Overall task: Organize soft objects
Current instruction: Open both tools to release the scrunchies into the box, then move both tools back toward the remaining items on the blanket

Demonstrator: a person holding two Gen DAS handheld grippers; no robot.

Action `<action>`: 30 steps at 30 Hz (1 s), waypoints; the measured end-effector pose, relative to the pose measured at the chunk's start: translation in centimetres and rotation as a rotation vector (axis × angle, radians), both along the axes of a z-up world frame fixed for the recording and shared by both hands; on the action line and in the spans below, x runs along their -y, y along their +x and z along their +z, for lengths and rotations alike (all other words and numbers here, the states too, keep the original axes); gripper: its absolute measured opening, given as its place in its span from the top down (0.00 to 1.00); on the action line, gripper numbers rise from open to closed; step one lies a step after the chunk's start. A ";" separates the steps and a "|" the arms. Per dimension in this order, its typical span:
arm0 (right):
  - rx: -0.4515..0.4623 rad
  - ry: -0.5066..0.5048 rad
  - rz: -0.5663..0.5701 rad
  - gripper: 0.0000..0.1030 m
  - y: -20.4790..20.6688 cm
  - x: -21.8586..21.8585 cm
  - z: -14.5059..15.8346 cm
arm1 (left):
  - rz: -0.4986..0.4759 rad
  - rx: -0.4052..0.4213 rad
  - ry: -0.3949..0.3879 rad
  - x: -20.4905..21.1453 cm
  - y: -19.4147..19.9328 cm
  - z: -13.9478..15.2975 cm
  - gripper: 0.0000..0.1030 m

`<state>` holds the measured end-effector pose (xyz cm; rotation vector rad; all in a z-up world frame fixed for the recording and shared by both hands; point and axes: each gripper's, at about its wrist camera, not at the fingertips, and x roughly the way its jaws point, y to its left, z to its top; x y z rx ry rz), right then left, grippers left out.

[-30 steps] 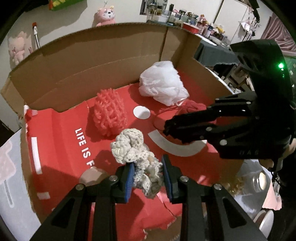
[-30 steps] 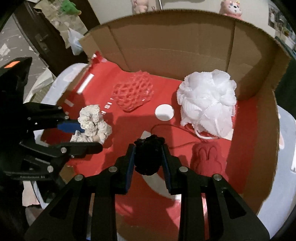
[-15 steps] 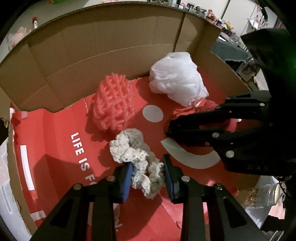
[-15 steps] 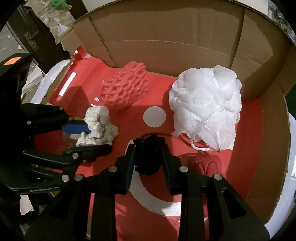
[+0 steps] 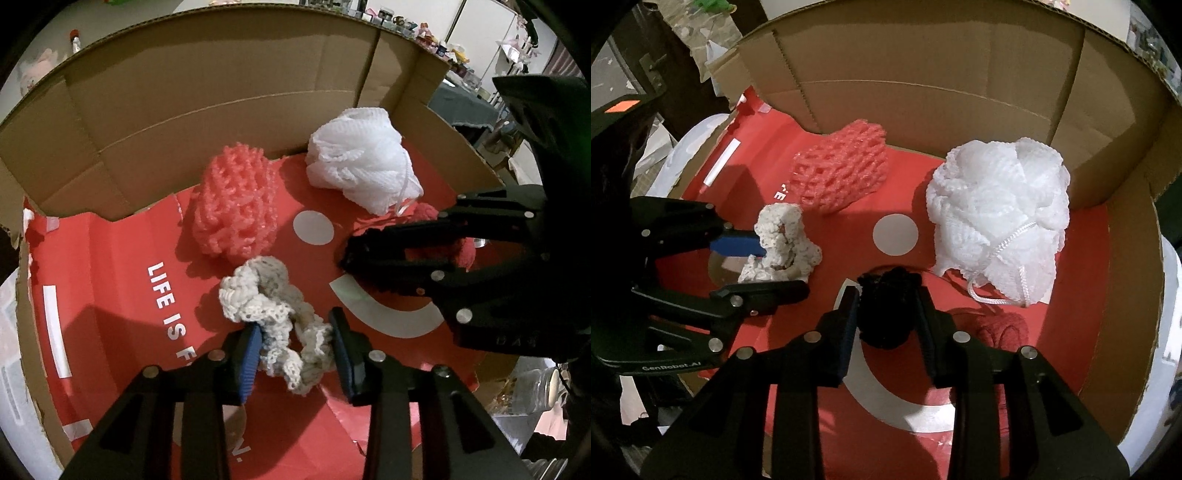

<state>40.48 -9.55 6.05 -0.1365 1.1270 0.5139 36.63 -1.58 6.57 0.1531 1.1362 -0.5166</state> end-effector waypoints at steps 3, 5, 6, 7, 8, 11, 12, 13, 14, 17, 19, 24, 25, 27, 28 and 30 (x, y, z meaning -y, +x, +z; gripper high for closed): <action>-0.001 -0.005 -0.002 0.70 0.0 -0.2 -0.1 | 0.001 0.003 0.004 -0.2 0.2 0.1 0.58; -0.001 -0.005 -0.003 0.70 0.0 -0.2 -0.1 | 0.003 0.005 0.002 -0.3 0.1 0.3 0.56; -0.001 -0.004 -0.004 0.66 0.0 -0.2 -0.1 | 0.003 0.005 0.002 -0.4 0.1 0.4 0.56; 0.001 -0.004 -0.006 0.61 0.0 -0.2 -0.1 | 0.003 0.007 0.003 -0.3 0.1 0.4 0.56; 0.007 -0.004 -0.008 0.44 0.0 -0.2 -0.1 | 0.004 0.010 0.004 -0.4 0.1 0.5 0.55; 0.042 -0.011 -0.006 0.40 -0.4 -0.2 0.3 | 0.008 0.019 0.002 -0.5 -0.1 0.8 0.49; 0.044 -0.011 -0.009 0.40 -0.4 -0.1 0.5 | 0.009 0.025 -0.001 -0.7 -0.2 0.9 0.47; 0.046 -0.005 -0.014 0.40 -0.5 0.0 0.7 | 0.011 0.033 -0.005 -0.8 -0.3 1.2 0.46; 0.046 -0.001 -0.017 0.40 -0.6 0.1 0.9 | 0.014 0.039 -0.013 -1.0 -0.5 1.5 0.43; 0.072 -0.011 -0.029 0.40 -1.1 0.4 1.8 | 0.031 0.062 -0.028 -1.5 -1.1 2.4 0.34; 0.081 -0.001 -0.037 0.40 -1.7 0.7 2.6 | 0.046 0.083 -0.040 -2.0 -1.8 3.2 0.30; 0.144 0.015 -0.064 0.27 -4.0 1.6 5.4 | 0.066 0.144 -0.066 -2.7 -3.9 5.5 0.20; 0.162 0.022 -0.067 0.27 -4.7 1.6 6.1 | 0.068 0.164 -0.075 -2.8 -4.6 6.2 0.19; 0.194 0.040 -0.075 0.27 -6.2 2.0 7.6 | 0.077 0.196 -0.082 -2.5 -5.9 7.3 0.14; 0.208 0.046 -0.079 0.27 -6.9 2.3 8.3 | 0.082 0.216 -0.093 -2.5 -6.7 8.0 0.13; 0.242 0.054 -0.088 0.24 -8.3 2.5 9.6 | 0.090 0.258 -0.117 -2.8 -8.4 9.6 0.07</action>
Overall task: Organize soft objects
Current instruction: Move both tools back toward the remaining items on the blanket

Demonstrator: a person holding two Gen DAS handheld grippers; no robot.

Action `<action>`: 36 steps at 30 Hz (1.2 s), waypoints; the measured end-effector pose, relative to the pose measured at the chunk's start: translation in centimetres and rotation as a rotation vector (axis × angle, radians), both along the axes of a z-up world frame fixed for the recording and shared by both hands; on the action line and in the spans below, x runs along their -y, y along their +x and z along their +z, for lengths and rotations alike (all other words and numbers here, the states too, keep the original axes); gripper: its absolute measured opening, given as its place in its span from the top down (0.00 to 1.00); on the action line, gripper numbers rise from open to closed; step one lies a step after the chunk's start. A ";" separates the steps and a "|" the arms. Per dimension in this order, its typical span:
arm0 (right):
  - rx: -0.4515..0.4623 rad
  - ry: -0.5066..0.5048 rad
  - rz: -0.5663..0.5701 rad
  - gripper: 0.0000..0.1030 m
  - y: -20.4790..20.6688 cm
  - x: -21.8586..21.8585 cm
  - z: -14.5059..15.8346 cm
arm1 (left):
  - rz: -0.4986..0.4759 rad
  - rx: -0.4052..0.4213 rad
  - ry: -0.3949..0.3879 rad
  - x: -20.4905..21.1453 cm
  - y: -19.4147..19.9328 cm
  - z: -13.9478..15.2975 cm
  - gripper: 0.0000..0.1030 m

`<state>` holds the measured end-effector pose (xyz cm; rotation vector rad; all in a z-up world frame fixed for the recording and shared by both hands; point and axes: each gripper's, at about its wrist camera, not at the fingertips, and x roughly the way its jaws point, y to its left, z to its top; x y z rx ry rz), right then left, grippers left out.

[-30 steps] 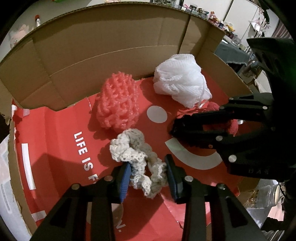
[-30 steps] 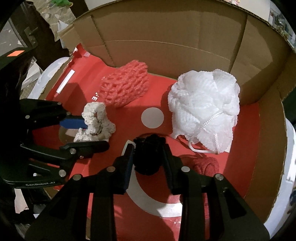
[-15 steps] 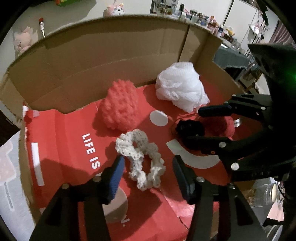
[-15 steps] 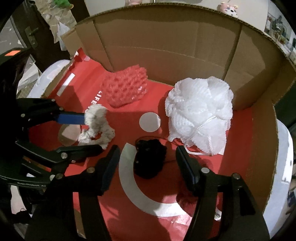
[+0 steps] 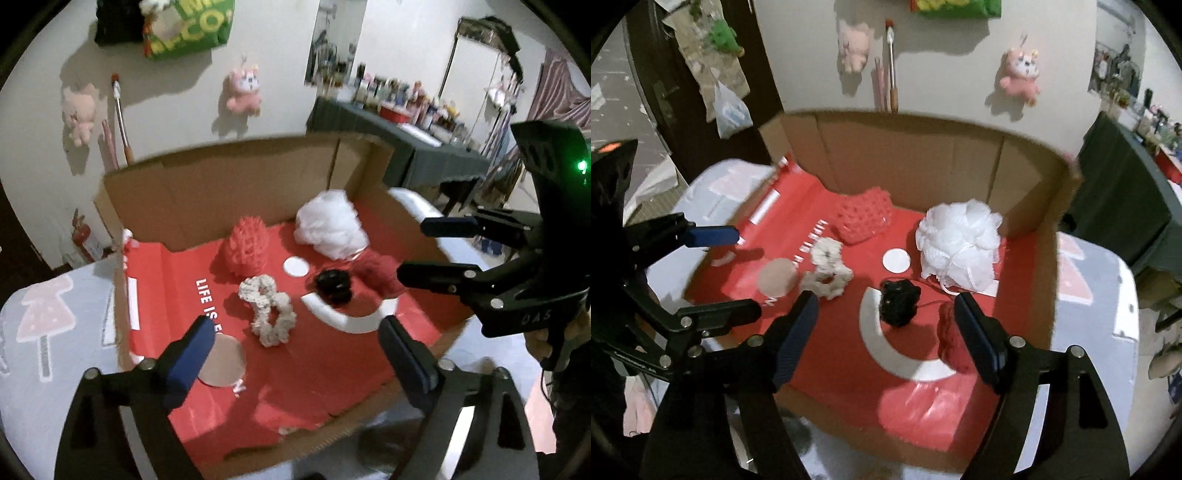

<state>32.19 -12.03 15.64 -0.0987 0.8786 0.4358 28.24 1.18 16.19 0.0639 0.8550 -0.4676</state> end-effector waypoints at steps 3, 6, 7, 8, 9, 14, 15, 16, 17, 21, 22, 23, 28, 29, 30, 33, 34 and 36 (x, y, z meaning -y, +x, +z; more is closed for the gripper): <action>0.078 0.011 -0.007 0.20 -3.3 0.4 2.3 | 0.020 0.069 -0.024 -0.2 -2.4 1.7 0.06; 0.131 0.046 -0.021 0.20 -6.3 1.0 3.9 | 0.042 0.137 -0.058 -0.5 -4.9 3.3 0.02; 0.150 0.051 -0.023 0.20 -7.2 0.9 4.4 | 0.045 0.158 -0.067 -0.6 -6.0 3.8 0.02; 0.164 0.050 -0.026 0.20 -8.0 1.0 4.7 | 0.040 0.172 -0.076 -0.6 -6.8 4.1 0.02; 0.184 0.049 -0.034 0.20 -9.0 1.2 5.2 | 0.035 0.199 -0.084 -0.5 -8.0 4.6 0.01; 0.277 0.062 -0.067 0.19 -13.8 2.1 6.7 | 0.057 0.315 -0.073 -0.1 -12.5 5.9 0.00; 0.305 0.052 -0.075 0.19 -15.0 2.1 7.0 | 0.064 0.338 -0.073 -0.1 -13.4 6.1 0.00; 0.330 0.043 -0.079 0.19 -15.9 2.2 7.1 | 0.072 0.357 -0.078 -0.1 -14.2 6.1 0.00; 0.351 0.037 -0.084 0.15 -16.8 2.2 7.2 | 0.079 0.368 -0.084 -0.1 -14.8 6.1 0.00; 0.440 0.024 -0.110 0.12 -20.9 2.2 6.9 | 0.122 0.420 -0.101 -0.5 -17.5 5.6 0.00; 0.458 0.018 -0.115 0.12 -21.8 2.1 6.6 | 0.131 0.434 -0.106 -0.5 -18.3 5.3 0.00; 0.474 0.013 -0.120 0.12 -22.5 2.0 6.3 | 0.135 0.440 -0.112 -0.7 -18.8 5.2 0.00; 0.525 0.013 -0.161 0.12 -26.0 1.6 4.2 | 0.179 0.487 -0.125 -1.0 -21.9 4.1 0.00; 0.533 0.010 -0.171 0.12 -26.4 1.5 3.8 | 0.185 0.491 -0.125 -1.0 -22.4 3.8 0.00; 0.541 0.007 -0.181 0.12 -27.0 1.4 3.2 | 0.190 0.496 -0.125 -1.0 -22.9 3.6 0.00; 0.540 0.007 -0.206 0.12 -27.8 1.4 1.5 | 0.225 0.522 -0.108 -1.0 -24.3 2.5 0.00; 0.537 0.010 -0.213 0.12 -28.0 1.5 1.1 | 0.231 0.526 -0.102 -0.9 -24.8 2.0 0.00; 0.525 0.023 -0.228 0.12 -28.4 1.6 -0.1 | 0.219 0.522 -0.104 -0.7 -25.4 1.1 0.00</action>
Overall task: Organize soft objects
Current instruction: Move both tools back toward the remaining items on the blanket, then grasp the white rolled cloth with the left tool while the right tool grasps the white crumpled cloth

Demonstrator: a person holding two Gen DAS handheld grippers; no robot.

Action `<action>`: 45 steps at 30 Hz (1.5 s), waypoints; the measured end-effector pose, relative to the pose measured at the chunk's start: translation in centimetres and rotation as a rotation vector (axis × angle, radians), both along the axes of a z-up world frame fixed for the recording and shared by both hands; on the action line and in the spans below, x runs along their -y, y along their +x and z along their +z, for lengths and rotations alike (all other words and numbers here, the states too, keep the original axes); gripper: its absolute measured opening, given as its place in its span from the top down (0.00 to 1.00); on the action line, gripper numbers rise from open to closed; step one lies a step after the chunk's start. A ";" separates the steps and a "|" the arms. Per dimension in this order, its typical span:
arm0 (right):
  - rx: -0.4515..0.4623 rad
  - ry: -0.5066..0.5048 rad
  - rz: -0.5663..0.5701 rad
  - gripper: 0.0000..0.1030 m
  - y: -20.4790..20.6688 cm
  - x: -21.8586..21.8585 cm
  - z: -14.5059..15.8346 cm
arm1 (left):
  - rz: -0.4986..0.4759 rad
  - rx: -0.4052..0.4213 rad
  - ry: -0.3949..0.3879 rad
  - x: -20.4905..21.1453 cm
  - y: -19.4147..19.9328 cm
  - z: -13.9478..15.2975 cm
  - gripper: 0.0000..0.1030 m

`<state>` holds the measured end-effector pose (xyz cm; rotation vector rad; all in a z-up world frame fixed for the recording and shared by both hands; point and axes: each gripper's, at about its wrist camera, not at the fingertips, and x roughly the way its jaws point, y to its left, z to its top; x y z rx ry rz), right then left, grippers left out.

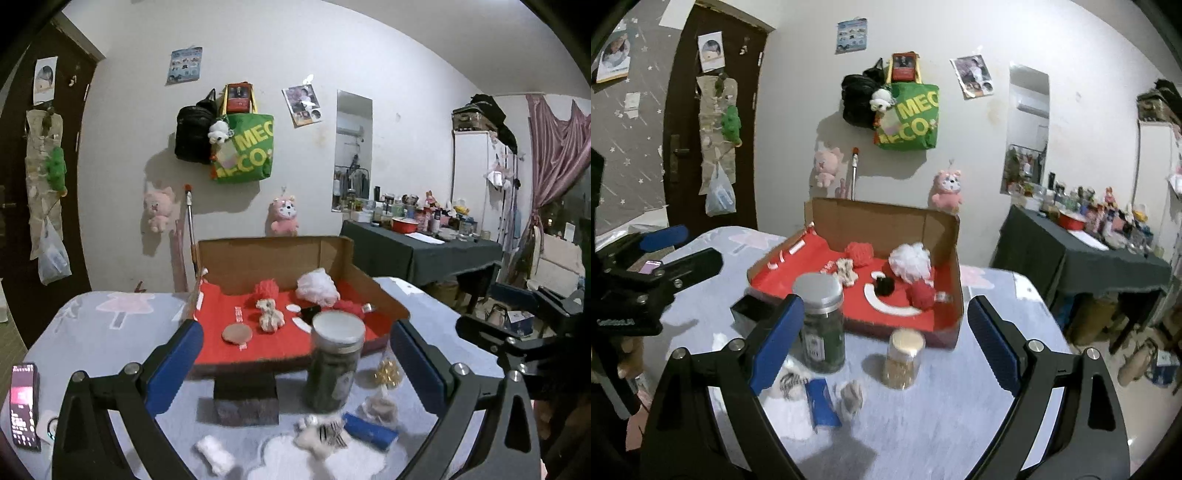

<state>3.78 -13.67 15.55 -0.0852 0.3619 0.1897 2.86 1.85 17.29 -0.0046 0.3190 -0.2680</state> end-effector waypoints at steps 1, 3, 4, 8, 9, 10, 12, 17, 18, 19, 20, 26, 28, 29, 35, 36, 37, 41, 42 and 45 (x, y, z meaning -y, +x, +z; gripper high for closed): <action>-0.008 0.013 0.003 0.12 -0.1 0.1 -0.6 | -0.008 -0.008 -0.004 0.1 -0.2 -0.5 0.00; -0.023 0.036 0.008 0.12 -0.2 0.4 -1.8 | -0.007 -0.030 -0.009 0.1 -0.4 -1.6 0.00; -0.029 0.040 0.002 0.12 -0.3 0.4 -2.4 | -0.005 -0.042 -0.008 0.1 -0.4 -2.3 0.00; -0.067 0.045 -0.018 0.12 -0.3 0.5 -4.7 | 0.012 -0.102 -0.001 0.2 -0.3 -4.9 0.00; -0.082 0.047 -0.021 0.12 -0.2 0.5 -5.4 | 0.014 -0.114 -0.002 0.2 -0.2 -5.3 0.00; -0.089 0.047 -0.025 0.12 -0.1 0.5 -5.9 | 0.013 -0.132 -0.004 0.1 -0.1 -5.9 0.00; -0.107 0.046 -0.035 0.12 0.0 0.5 -7.2 | 0.020 -0.158 -0.002 -0.1 -0.1 -7.0 0.00; -0.169 0.053 -0.041 0.12 0.6 0.6 -9.8 | 0.043 -0.229 -0.002 -0.5 0.4 -9.4 0.00; -0.179 0.055 -0.040 0.12 0.7 0.6 -10.3 | 0.051 -0.241 -0.004 -0.7 0.5 -9.9 0.00; -0.189 0.059 -0.039 0.12 0.8 0.6 -10.7 | 0.058 -0.254 -0.005 -0.9 0.6 -10.3 0.00; -0.196 0.061 -0.040 0.12 0.9 0.7 -11.0 | 0.064 -0.266 -0.006 -1.0 0.8 -10.6 0.00; -0.228 0.075 -0.034 0.12 1.7 0.7 -12.1 | 0.118 -0.314 -0.008 -2.3 1.6 -11.7 0.00; -0.237 0.077 -0.031 0.12 2.0 0.6 -12.4 | 0.138 -0.321 -0.004 -2.8 1.8 -11.9 0.00; -0.240 0.077 -0.031 0.12 2.2 0.5 -12.5 | 0.147 -0.328 -0.002 -3.1 2.0 -12.0 0.00; -0.278 0.094 -0.018 0.12 3.8 0.4 -13.1 | 0.209 -0.371 -0.015 -5.3 2.9 -12.7 0.04; -0.290 0.109 -0.006 0.12 4.1 0.4 -13.2 | 0.215 -0.377 -0.018 -5.5 3.0 -12.8 0.06; -0.303 0.122 0.002 0.12 4.5 0.5 -13.3 | 0.223 -0.391 -0.021 -5.8 3.2 -13.0 0.06; -0.332 0.138 0.020 0.13 5.8 0.2 -13.5 | 0.239 -0.424 -0.023 -6.7 4.0 -13.6 0.17; -0.337 0.144 0.029 0.17 6.0 0.2 -13.6 | 0.236 -0.433 -0.025 -6.8 4.2 -13.7 0.23; -0.367 0.152 0.056 0.41 6.7 -0.1 -13.8 | 0.221 -0.442 -0.014 -6.6 4.6 -14.1 0.43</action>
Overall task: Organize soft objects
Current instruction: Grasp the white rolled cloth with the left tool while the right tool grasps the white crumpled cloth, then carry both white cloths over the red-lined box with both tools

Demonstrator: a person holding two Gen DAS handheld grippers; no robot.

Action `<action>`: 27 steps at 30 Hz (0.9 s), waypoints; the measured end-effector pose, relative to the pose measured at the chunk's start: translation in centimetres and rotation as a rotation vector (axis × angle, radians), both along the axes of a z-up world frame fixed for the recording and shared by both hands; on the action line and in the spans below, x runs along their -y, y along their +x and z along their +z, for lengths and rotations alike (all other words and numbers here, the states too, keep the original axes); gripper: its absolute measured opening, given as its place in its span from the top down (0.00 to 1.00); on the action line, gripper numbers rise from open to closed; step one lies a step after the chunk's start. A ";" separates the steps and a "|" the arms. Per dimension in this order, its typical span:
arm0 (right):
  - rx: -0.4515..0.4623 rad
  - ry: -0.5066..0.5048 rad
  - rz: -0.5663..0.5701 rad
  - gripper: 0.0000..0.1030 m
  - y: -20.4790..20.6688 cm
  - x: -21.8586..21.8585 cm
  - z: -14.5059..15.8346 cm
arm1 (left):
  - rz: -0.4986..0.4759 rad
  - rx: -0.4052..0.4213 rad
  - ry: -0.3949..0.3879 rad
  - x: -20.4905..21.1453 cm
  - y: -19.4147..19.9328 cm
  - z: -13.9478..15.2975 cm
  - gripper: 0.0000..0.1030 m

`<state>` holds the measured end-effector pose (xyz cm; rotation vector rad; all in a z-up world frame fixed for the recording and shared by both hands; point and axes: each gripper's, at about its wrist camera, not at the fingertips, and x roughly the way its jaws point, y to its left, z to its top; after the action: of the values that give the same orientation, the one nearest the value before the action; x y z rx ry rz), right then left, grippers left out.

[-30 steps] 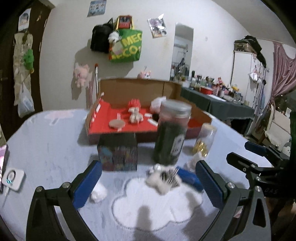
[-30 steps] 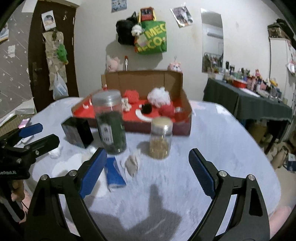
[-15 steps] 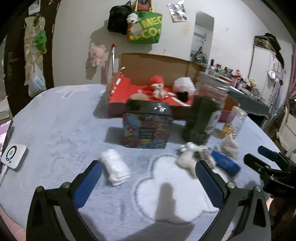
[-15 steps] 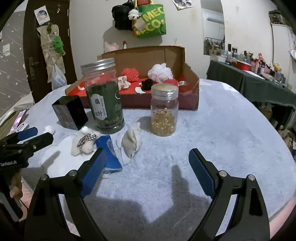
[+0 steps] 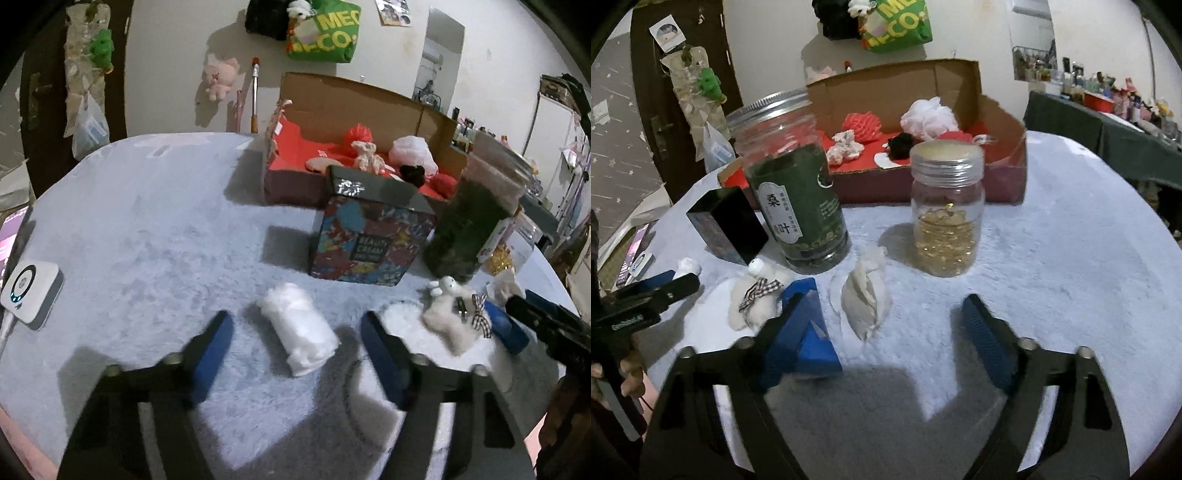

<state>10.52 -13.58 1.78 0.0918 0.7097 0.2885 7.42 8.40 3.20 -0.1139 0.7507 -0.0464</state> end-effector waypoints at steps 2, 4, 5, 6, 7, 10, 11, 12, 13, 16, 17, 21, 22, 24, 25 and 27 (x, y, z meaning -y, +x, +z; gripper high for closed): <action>-0.023 0.009 0.015 0.60 0.4 -0.2 -0.3 | -0.025 0.006 0.019 0.6 0.0 0.0 0.67; -0.019 0.016 0.024 0.72 0.3 -0.2 -0.3 | -0.063 0.006 0.012 1.2 0.0 0.2 0.83; -0.013 0.018 0.032 0.80 0.2 -0.3 -0.3 | -0.084 0.008 0.001 1.5 -0.1 0.3 0.83; -0.003 0.022 0.037 0.84 0.0 -0.2 -0.1 | -0.107 0.014 -0.005 1.9 -0.2 0.5 0.83; 0.003 0.023 0.038 0.84 -0.2 -0.3 0.0 | -0.129 0.023 -0.004 2.4 -0.4 0.7 0.84; 0.021 0.036 0.056 0.85 -0.9 -0.4 0.3 | -0.193 0.038 -0.028 3.8 -0.8 1.5 0.84; 0.027 0.042 0.063 0.85 -1.2 -0.4 0.5 | -0.215 0.041 -0.038 4.3 -0.9 1.7 0.84; 0.034 0.046 0.068 0.85 -1.5 -0.5 0.6 | -0.231 0.045 -0.042 4.7 -0.9 1.9 0.84; 0.042 0.047 0.075 0.85 -1.8 -0.5 0.8 | -0.244 0.050 -0.043 5.1 -1.0 2.1 0.84; 0.060 0.056 0.095 0.85 -2.5 -0.8 1.4 | -0.284 0.055 -0.054 6.3 -1.1 2.5 0.84; 0.067 0.059 0.100 0.85 -2.7 -0.9 1.5 | -0.296 0.054 -0.059 6.7 -1.0 2.6 0.84; 0.081 0.059 0.115 0.85 -2.9 -1.2 1.9 | -0.324 0.057 -0.059 7.7 -1.4 2.6 0.84; 0.080 0.060 0.117 0.85 -2.9 -1.3 2.0 | -0.328 0.057 -0.060 7.8 -1.5 2.6 0.84; 0.081 0.061 0.119 0.85 -2.9 -1.3 2.0 | -0.335 0.053 -0.061 8.1 -1.3 2.7 0.84; 0.079 0.061 0.122 0.85 -2.9 -1.3 1.9 | -0.339 0.051 -0.060 8.3 -1.3 2.7 0.84; 0.078 0.062 0.123 0.85 -2.9 -1.4 1.9 | -0.341 0.049 -0.058 8.5 -1.2 2.7 0.84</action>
<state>7.62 -12.20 3.72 0.0956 0.6297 0.4303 6.26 -0.12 5.85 -0.0391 0.7131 -0.3945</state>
